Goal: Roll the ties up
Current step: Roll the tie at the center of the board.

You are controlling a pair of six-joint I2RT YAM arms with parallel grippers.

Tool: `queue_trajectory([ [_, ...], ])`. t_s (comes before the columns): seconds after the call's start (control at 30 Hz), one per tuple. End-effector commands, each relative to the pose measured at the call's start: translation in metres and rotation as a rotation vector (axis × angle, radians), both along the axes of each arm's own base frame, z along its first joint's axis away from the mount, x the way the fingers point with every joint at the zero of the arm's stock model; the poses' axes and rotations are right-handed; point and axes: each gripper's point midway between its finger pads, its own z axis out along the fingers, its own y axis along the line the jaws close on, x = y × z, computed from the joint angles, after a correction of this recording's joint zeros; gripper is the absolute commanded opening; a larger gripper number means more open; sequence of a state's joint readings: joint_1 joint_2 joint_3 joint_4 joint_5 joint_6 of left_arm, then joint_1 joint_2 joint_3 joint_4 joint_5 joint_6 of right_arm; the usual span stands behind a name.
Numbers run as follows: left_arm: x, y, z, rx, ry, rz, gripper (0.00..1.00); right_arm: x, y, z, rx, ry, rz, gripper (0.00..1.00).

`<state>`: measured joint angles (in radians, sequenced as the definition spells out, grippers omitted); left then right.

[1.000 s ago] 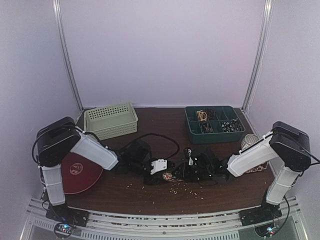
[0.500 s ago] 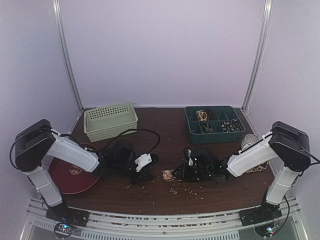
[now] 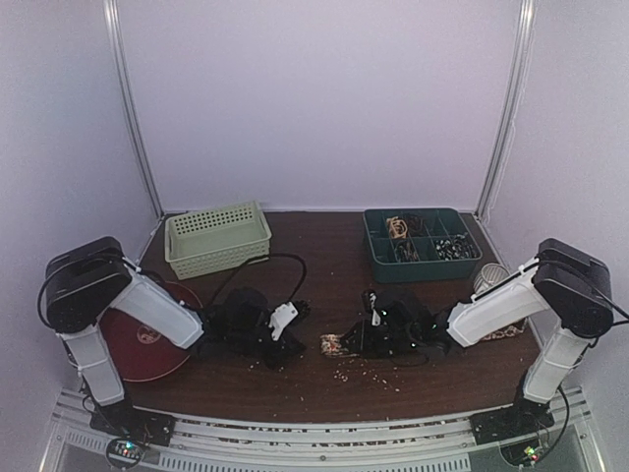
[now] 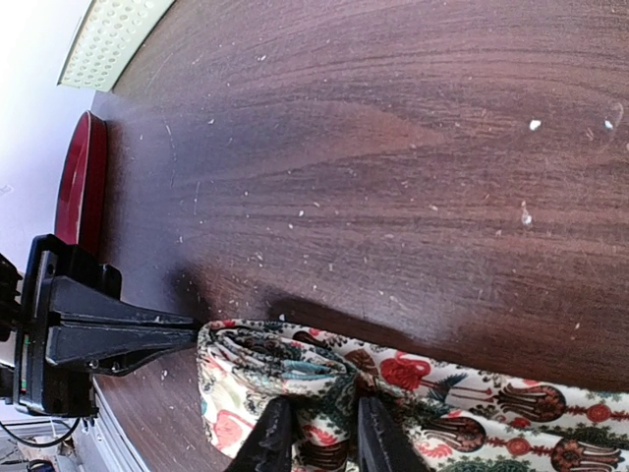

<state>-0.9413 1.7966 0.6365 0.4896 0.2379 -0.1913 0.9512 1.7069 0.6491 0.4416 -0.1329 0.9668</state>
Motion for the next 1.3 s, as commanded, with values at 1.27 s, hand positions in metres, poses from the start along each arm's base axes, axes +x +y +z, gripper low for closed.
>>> queue_trajectory([
  [1.27, -0.003, -0.027, 0.004, -0.119, 0.092, 0.068, 0.0, -0.011, -0.004, -0.003, 0.044, 0.045, 0.015, 0.24],
])
